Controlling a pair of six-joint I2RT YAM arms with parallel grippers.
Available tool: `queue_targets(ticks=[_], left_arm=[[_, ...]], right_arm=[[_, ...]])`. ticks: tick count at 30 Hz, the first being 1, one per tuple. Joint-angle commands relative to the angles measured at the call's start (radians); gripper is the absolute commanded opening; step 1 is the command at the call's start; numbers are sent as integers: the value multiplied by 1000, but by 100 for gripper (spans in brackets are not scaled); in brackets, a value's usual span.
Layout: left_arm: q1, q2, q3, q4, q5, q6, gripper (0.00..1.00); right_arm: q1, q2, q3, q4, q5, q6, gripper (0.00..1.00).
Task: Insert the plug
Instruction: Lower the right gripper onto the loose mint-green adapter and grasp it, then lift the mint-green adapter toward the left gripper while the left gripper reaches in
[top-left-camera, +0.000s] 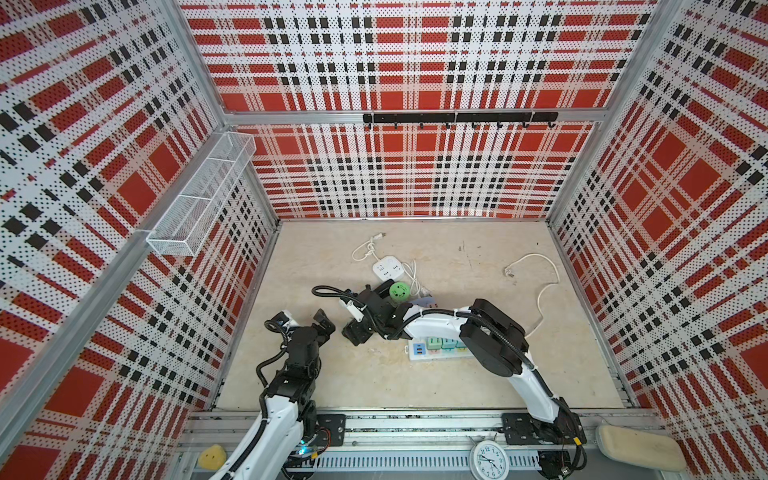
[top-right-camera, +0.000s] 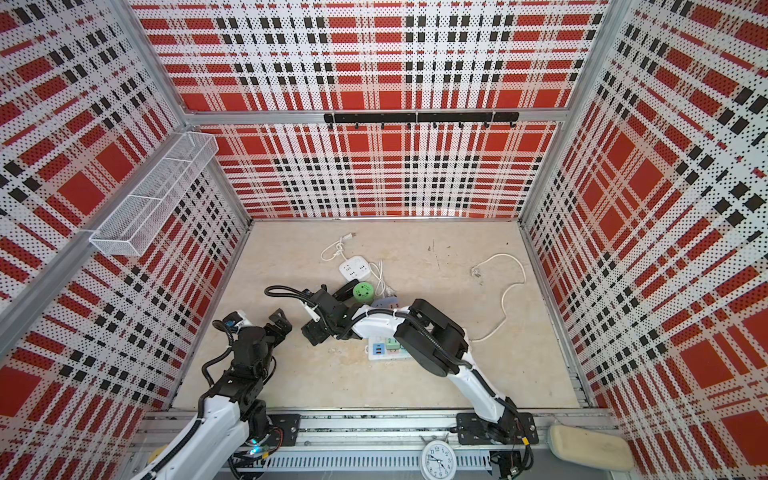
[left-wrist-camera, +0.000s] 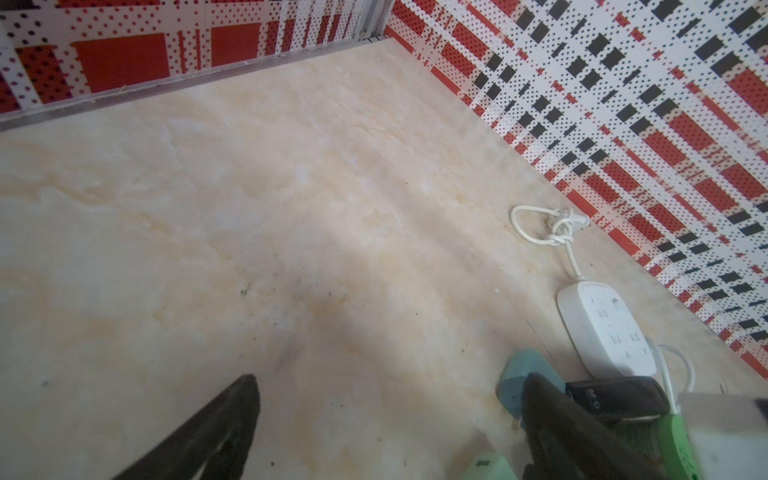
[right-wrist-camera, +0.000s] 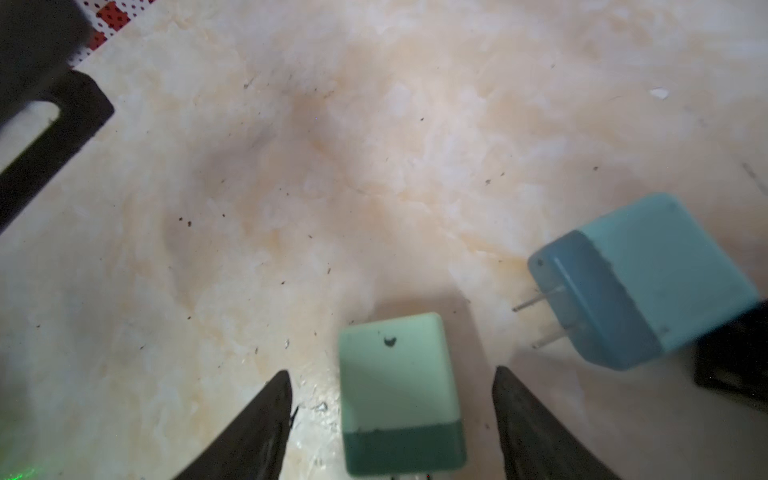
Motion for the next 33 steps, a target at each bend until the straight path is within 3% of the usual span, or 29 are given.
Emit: queue_targets(ticks=[1, 11, 19, 23, 33], left_arm=[[8, -20, 15, -28, -50, -52, 99], [8, -60, -1, -28, -50, -57, 99], [8, -54, 2, -28, -37, -47, 99], [9, -69, 27, -28, 100, 82, 99], [8, -63, 0, 65, 243, 153, 99]], right_arm=[[8, 28, 38, -27, -41, 5, 75], [23, 60, 26, -80, 80, -2, 52], [27, 35, -30, -31, 92, 2, 36], [26, -18, -93, 28, 90, 18, 31], [25, -291, -343, 224, 130, -17, 25]])
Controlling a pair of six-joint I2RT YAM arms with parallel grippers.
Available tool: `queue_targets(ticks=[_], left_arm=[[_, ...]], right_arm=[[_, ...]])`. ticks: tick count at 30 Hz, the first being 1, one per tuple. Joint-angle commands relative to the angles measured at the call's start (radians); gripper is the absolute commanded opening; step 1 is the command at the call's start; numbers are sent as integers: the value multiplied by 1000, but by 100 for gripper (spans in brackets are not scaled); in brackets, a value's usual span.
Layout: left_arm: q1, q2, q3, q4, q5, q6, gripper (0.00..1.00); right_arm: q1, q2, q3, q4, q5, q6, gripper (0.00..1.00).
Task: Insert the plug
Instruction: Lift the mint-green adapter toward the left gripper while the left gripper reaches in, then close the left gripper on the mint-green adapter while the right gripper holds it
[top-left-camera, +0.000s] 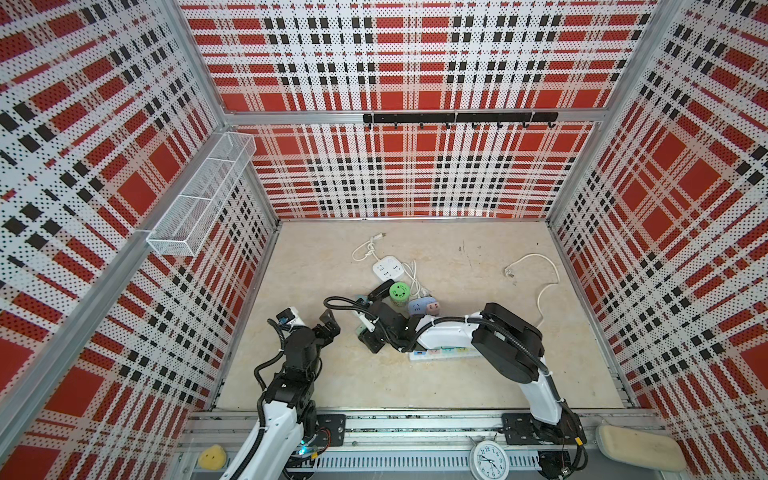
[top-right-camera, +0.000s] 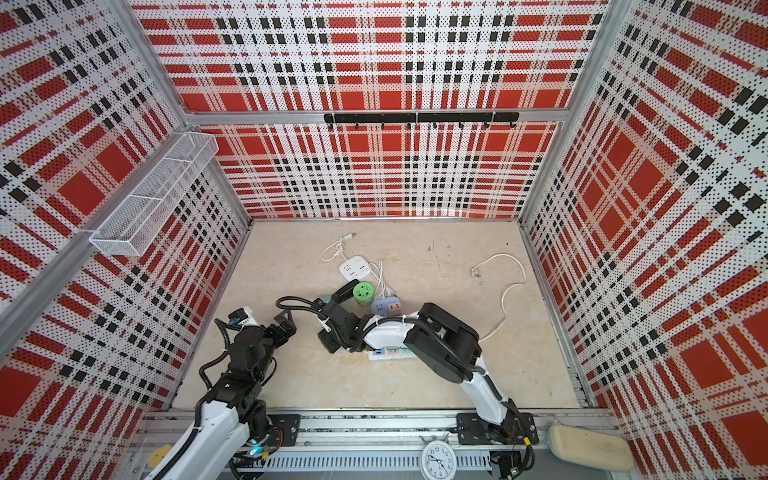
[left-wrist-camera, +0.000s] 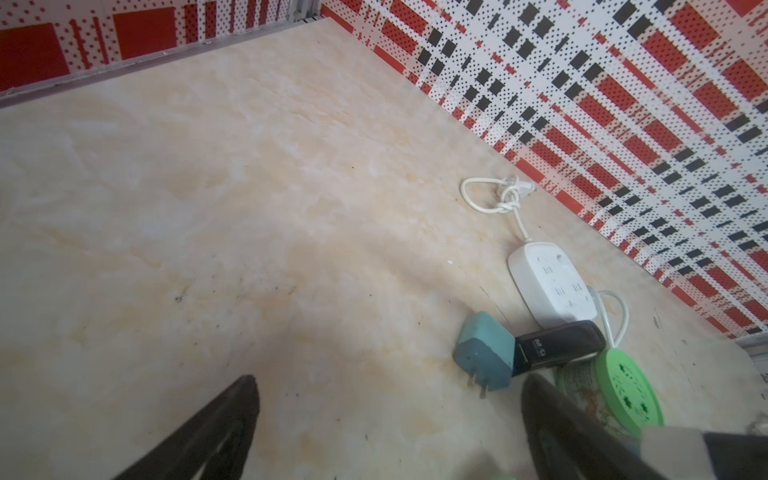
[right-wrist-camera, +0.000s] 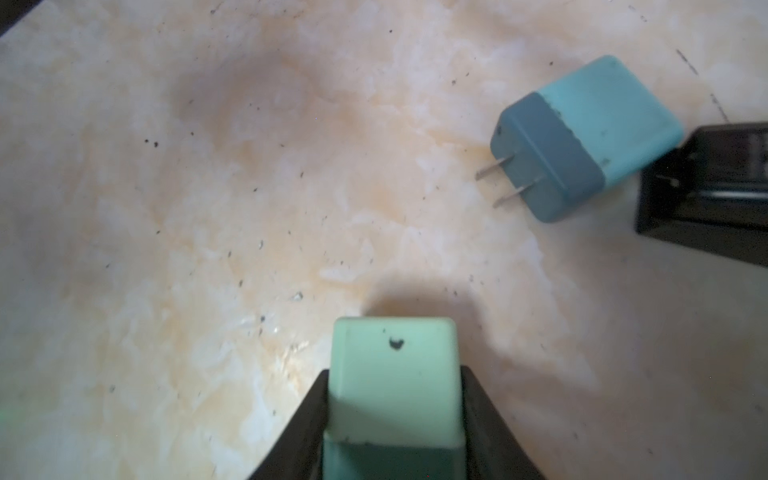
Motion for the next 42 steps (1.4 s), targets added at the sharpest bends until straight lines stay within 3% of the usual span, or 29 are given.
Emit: queue_targets(ticks=[1, 13, 20, 25, 26, 30, 34, 42], left_arm=[[5, 8, -3, 76, 76, 50, 98], [3, 33, -22, 171, 177, 88, 88], [-10, 68, 37, 221, 421, 78, 78], [-124, 67, 115, 216, 496, 95, 77], [-189, 69, 130, 215, 497, 109, 76], [-368, 91, 186, 209, 471, 189, 76], [-488, 137, 229, 210, 430, 243, 76], [-551, 290, 311, 221, 443, 224, 76]], right_arm=[[3, -133, -66, 121, 35, -34, 24], [-32, -462, -433, 353, 164, -132, 15], [-34, -635, -610, 511, 230, -240, 12], [-35, -731, -738, 621, 279, -299, 12], [-35, -741, -761, 653, 284, -311, 12], [-35, -764, -832, 764, 286, -346, 9], [-35, -780, -889, 873, 252, -370, 7], [-31, -782, -969, 1060, 177, -399, 4]])
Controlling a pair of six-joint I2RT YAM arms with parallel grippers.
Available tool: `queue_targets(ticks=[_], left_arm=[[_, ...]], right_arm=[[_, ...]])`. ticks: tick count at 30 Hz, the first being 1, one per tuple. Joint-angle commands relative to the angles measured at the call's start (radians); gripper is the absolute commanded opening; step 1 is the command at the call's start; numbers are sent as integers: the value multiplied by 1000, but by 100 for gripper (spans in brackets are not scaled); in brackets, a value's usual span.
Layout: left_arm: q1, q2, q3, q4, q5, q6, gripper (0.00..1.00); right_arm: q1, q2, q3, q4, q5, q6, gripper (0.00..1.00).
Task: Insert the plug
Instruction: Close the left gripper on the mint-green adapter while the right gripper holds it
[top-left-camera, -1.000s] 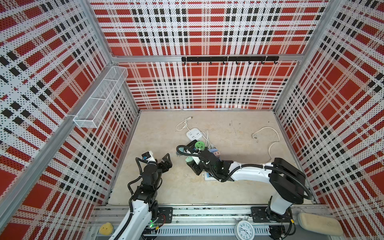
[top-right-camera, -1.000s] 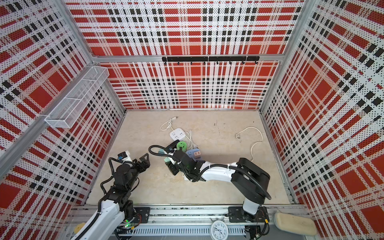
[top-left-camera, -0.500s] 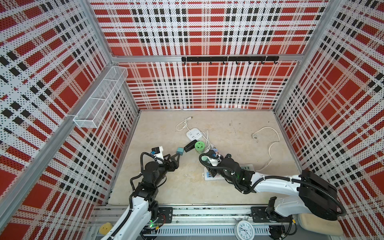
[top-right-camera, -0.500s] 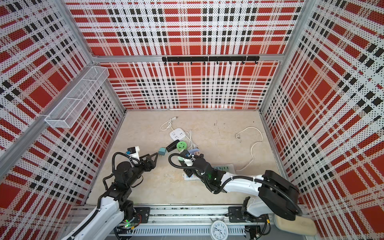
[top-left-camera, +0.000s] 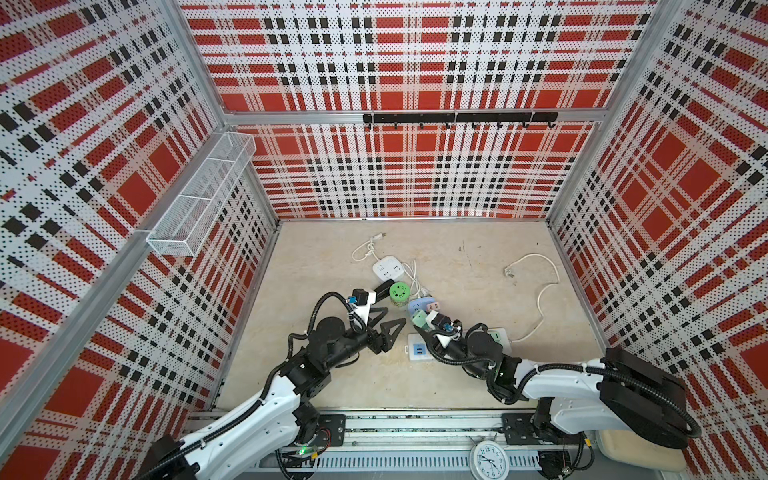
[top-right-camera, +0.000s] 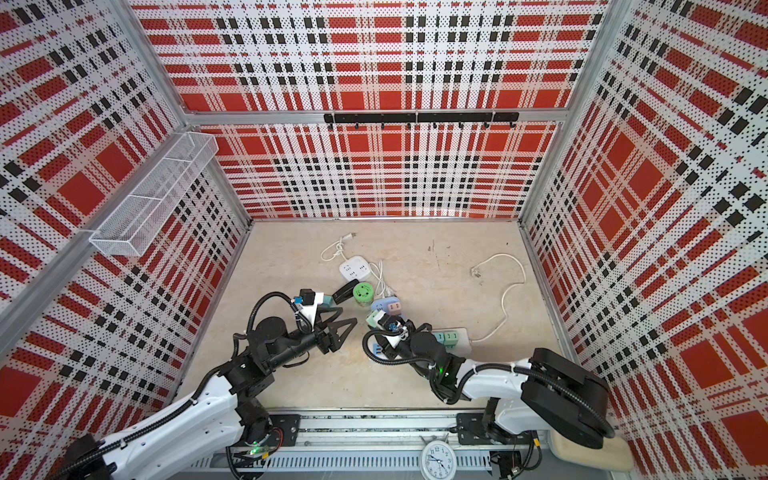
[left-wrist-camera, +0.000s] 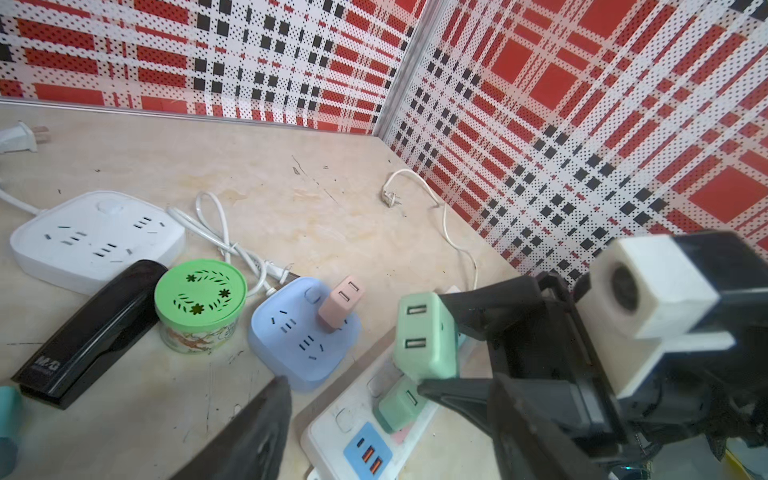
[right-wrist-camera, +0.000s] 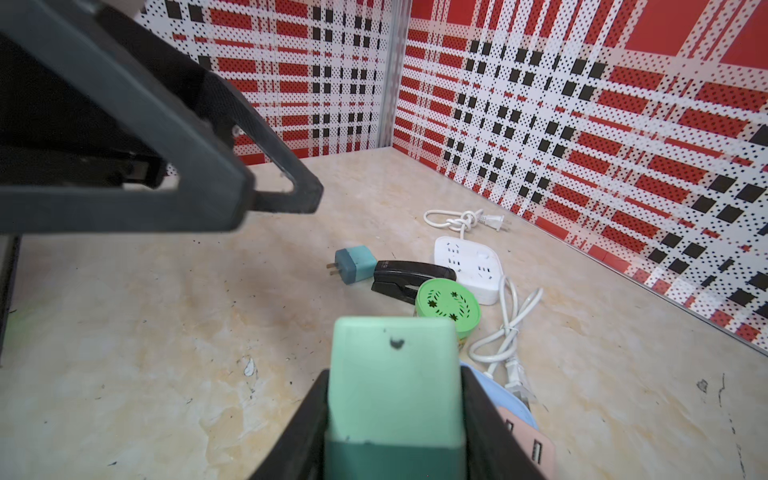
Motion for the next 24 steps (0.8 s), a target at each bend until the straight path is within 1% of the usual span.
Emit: queue_targets(ticks=[1, 11, 15, 19, 22, 24], left_arm=[[-24, 48, 51, 28, 10, 11, 76], [-70, 187, 100, 109, 52, -30, 75], [-71, 242, 119, 146, 90, -46, 61], [-70, 282, 144, 165, 132, -56, 49], [-70, 290, 151, 173, 137, -58, 45], [-71, 289, 154, 179, 137, -59, 35]], right_arm=[[7, -10, -22, 191, -31, -38, 4], [30, 52, -16, 290, -26, -66, 2], [31, 69, -18, 314, -30, -58, 2], [30, 75, -22, 332, -32, -52, 2], [32, 77, -21, 329, -31, -54, 2], [30, 76, -22, 329, -31, -57, 2]])
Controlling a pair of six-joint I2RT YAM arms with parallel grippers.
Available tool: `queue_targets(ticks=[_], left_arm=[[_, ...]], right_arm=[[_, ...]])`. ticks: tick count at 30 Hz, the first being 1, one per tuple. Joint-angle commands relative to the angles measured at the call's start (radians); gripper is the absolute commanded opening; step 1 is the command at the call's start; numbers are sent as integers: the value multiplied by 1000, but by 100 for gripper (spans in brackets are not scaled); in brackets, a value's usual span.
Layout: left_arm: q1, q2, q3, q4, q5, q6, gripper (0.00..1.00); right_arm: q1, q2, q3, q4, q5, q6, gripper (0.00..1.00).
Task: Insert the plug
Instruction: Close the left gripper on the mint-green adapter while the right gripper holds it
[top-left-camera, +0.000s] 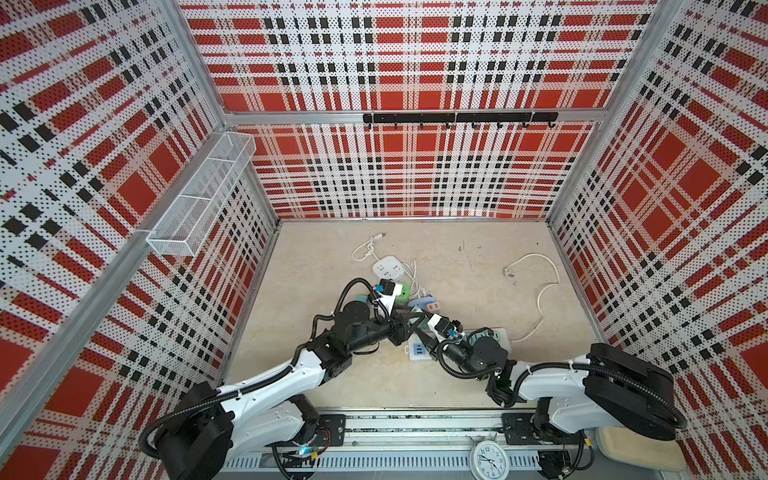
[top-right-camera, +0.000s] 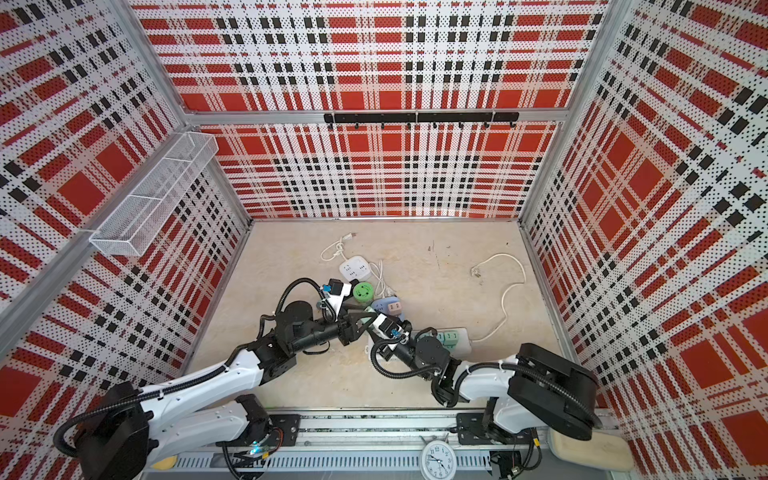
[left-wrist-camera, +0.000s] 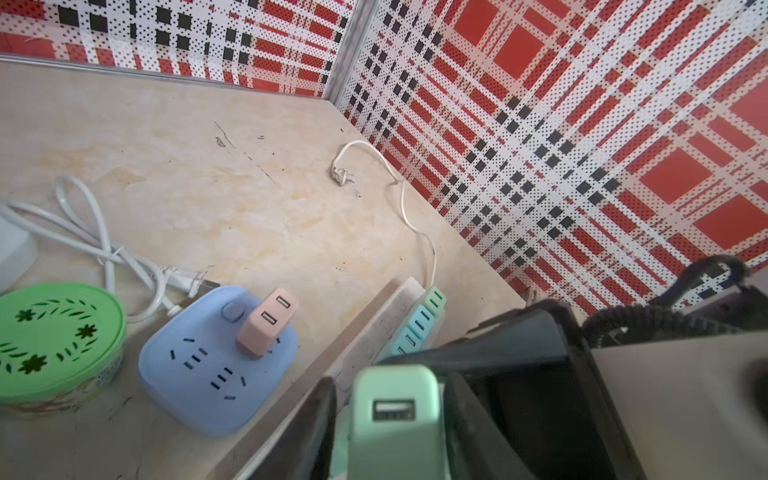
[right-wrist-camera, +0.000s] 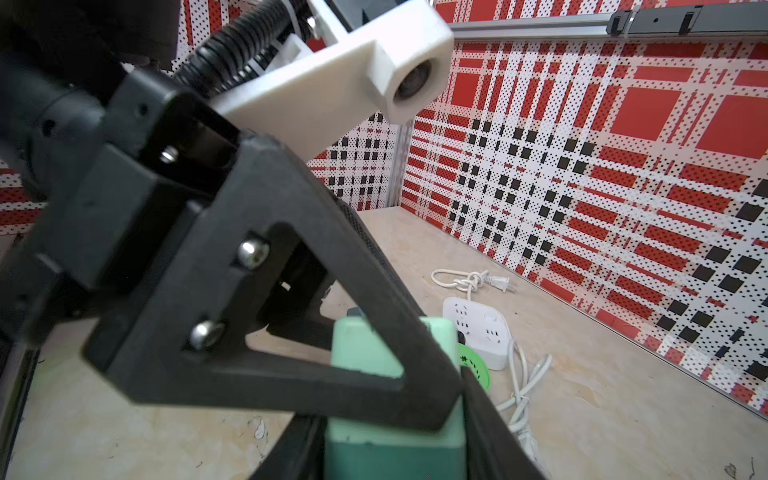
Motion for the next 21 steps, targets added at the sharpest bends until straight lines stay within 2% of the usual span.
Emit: queue_targets(ticks=[1, 3, 5, 6, 7, 8, 9, 10, 13, 15, 18, 21], left_arm=[[-6, 3, 28, 38, 21, -8, 29], [-5, 2, 30, 37, 19, -2, 15], [-5, 6, 35, 37, 21, 8, 3], [-3, 4, 36, 36, 22, 18, 0], [4, 0, 36, 28, 19, 31, 0], [13, -8, 33, 25, 20, 43, 0], [26, -20, 25, 24, 19, 55, 0], [45, -37, 18, 15, 16, 68, 0], [122, -95, -14, -24, -5, 110, 0], [169, -134, -51, -44, -44, 146, 0], [221, -194, -112, -73, -150, 193, 0], [229, -238, -163, -70, -172, 296, 0]], right_arm=[[5, 4, -12, 100, -9, -14, 2], [5, 0, -15, 101, -4, -10, 7], [4, -14, -14, 86, 12, 9, 29], [4, -28, -11, 70, 24, 25, 45], [4, -50, -6, 42, 46, 53, 67], [4, -74, 5, 3, 63, 91, 85], [4, -105, 27, -67, 81, 135, 96], [5, -143, 72, -195, 96, 192, 100], [4, -214, 275, -663, 147, 432, 100], [3, -220, 393, -876, 144, 575, 100], [1, -240, 515, -1051, 99, 704, 100], [-11, -287, 578, -1109, 38, 752, 100]])
